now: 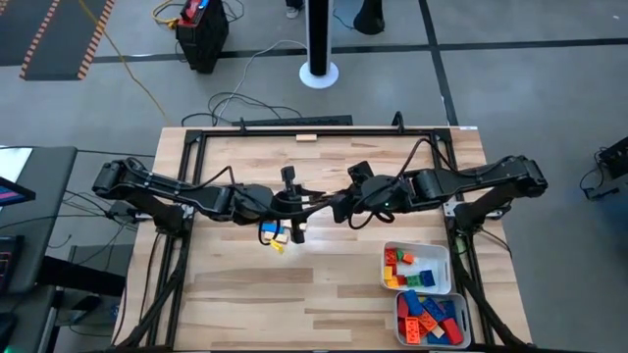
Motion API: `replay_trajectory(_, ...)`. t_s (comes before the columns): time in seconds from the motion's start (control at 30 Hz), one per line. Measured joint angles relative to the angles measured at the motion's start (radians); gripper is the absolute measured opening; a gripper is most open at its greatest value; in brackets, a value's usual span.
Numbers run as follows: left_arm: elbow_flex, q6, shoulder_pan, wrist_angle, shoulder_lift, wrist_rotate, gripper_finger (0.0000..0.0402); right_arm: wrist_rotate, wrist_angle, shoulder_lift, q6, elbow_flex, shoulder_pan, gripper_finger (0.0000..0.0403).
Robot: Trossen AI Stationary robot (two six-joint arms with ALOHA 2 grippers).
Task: Sort blocks by size
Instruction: Put the big brown block into the gray bin
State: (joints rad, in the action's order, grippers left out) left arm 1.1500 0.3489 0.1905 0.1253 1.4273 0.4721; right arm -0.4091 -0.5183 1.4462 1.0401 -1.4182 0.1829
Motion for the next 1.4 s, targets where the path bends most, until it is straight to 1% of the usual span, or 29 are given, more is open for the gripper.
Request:
replay_trajectory(0.07,0.0,0.003,0.0,-0.002,0.0,0.003,0.0098,0.015,0.01,0.0,-0.013,0.0,-0.001,0.0089)
replay_trajectory(0.1,0.0,-0.001,0.0,-0.002,0.0,0.009,0.01,0.023,0.013,-0.001,-0.017,0.0,-0.001,0.0081)
replay_trajectory(0.17,0.0,-0.018,-0.002,-0.001,0.0,0.014,0.0121,0.03,0.015,-0.001,-0.042,0.0,-0.002,0.0082)
replay_trajectory(0.33,0.0,-0.018,0.0,-0.001,0.0,0.09,0.0201,0.063,-0.023,-0.004,-0.077,0.0,-0.001,0.0082)
replay_trajectory(0.47,0.0,-0.034,-0.003,-0.011,-0.016,0.122,0.0236,0.093,-0.192,-0.029,-0.032,0.0,0.038,0.0082)
replay_trajectory(0.53,0.0,-0.064,-0.002,-0.041,-0.029,0.123,0.0242,0.147,-0.298,-0.053,0.003,0.0,0.072,0.0082)
replay_trajectory(0.6,0.0,-0.114,-0.002,-0.094,-0.033,0.119,0.0244,0.201,-0.384,-0.079,0.033,0.0,0.121,0.0082)
replay_trajectory(0.67,0.0,-0.182,-0.008,-0.156,-0.036,0.115,0.0245,0.257,-0.431,-0.104,0.041,0.0,0.185,0.0082)
replay_trajectory(0.77,0.0,-0.34,-0.027,-0.261,-0.037,0.093,0.0246,0.367,-0.49,-0.133,0.078,0.0,0.3,0.0082)
replay_trajectory(0.87,-0.001,-0.511,-0.054,-0.376,-0.037,-0.018,0.0246,0.446,-0.584,-0.155,0.168,0.0,0.438,0.0082)
replay_trajectory(0.93,-0.009,-0.59,-0.069,-0.429,-0.037,-0.081,0.0246,0.476,-0.653,-0.155,0.24,0.0,0.541,0.0082)
replay_trajectory(0.97,-0.013,-0.617,-0.075,-0.451,-0.037,-0.096,0.0246,0.48,-0.677,-0.151,0.277,0.002,0.592,0.0082)
replay_trajectory(1.03,-0.023,-0.669,-0.08,-0.48,-0.037,-0.102,0.0246,0.483,-0.671,-0.15,0.365,0.034,0.685,0.0082)
replay_trajectory(1.2,-0.028,-0.765,-0.084,-0.476,-0.036,-0.102,0.0247,0.486,-0.555,-0.155,0.572,0.16,0.858,0.0082)
replay_trajectory(1.33,-0.028,-0.824,-0.084,-0.471,-0.036,-0.091,0.0247,0.491,-0.45,-0.15,0.704,0.282,0.928,0.0082)
replay_trajectory(1.4,-0.028,-0.84,-0.084,-0.471,-0.036,-0.084,0.0247,0.497,-0.427,-0.15,0.76,0.334,0.948,0.0082)
